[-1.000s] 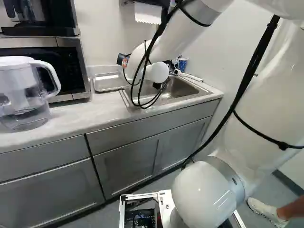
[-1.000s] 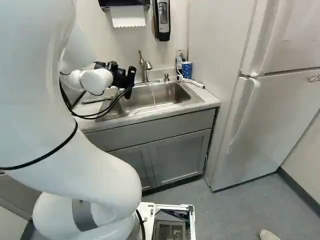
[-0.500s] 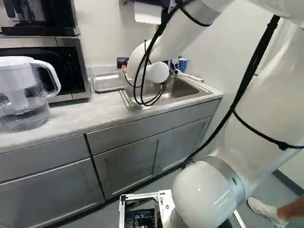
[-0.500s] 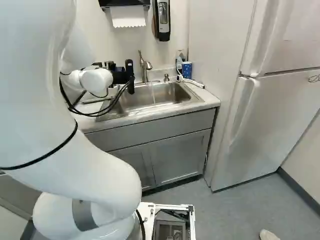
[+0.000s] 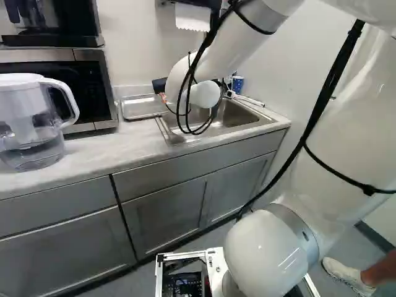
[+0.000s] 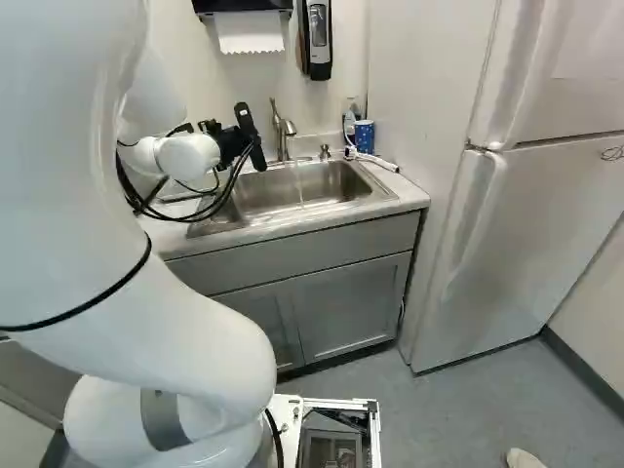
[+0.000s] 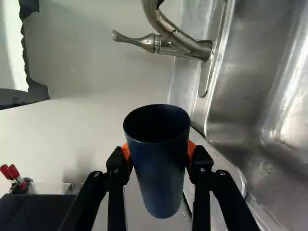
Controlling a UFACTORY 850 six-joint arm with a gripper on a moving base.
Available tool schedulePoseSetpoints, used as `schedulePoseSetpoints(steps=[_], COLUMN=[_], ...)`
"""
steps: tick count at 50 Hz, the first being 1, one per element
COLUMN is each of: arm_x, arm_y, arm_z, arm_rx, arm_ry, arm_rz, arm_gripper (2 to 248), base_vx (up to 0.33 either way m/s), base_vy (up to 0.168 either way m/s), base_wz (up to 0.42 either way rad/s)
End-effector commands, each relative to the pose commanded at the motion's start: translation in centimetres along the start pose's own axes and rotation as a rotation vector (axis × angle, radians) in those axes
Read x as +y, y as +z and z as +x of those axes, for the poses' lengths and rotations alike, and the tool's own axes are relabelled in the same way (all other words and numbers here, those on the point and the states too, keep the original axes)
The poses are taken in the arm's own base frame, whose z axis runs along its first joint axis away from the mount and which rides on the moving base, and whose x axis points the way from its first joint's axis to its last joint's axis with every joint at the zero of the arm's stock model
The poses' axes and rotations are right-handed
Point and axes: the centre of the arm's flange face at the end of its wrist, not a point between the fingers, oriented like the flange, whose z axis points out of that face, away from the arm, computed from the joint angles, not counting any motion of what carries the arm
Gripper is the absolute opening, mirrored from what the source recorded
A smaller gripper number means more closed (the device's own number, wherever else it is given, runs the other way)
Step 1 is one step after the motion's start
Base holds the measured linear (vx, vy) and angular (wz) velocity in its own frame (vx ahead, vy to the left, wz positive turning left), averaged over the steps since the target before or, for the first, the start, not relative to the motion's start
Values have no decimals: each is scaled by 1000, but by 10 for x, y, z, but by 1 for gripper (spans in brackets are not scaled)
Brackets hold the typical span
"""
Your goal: Rinse the cup and place it in the tray
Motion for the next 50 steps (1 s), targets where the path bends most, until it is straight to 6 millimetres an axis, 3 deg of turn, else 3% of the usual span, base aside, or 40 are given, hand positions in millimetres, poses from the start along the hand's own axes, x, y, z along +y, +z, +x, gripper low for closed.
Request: schedulePoseSetpoints(steps=[50], arm_x=[0], arm_y=[0], arm_z=[0], arm_rx=[0], arm_ry=[-525], arm_rz=[0], arm_gripper=[125], base_vx=[0], base_vy=[0], base_wz=[0])
